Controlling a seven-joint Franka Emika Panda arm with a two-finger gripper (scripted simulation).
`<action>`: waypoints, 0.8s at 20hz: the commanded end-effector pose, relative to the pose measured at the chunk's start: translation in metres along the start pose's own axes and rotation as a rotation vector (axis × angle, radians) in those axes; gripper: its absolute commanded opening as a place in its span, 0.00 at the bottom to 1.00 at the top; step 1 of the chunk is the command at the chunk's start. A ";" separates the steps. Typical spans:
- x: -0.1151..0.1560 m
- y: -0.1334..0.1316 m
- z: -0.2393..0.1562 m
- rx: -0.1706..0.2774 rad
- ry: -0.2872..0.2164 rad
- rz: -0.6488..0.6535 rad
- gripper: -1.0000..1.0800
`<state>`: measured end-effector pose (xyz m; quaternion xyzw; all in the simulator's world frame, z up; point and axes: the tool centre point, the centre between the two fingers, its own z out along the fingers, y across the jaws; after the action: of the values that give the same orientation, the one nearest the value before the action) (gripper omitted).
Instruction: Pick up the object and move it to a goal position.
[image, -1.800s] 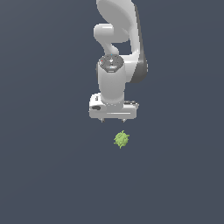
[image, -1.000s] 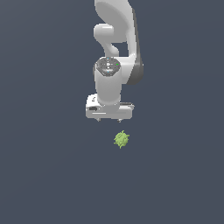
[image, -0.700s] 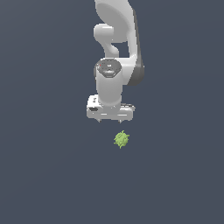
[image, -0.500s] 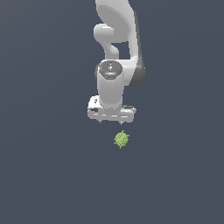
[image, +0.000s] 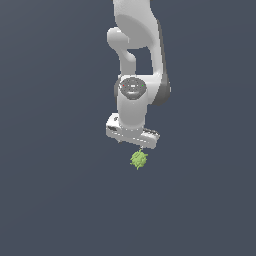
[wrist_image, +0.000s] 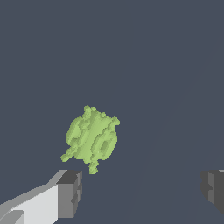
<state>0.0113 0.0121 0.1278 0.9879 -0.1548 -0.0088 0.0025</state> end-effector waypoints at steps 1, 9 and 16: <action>0.002 -0.007 0.005 0.002 0.002 0.062 0.96; 0.008 -0.027 0.021 0.007 0.008 0.254 0.96; 0.010 -0.040 0.032 0.010 0.012 0.373 0.96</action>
<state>0.0314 0.0445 0.0975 0.9461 -0.3239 -0.0021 0.0004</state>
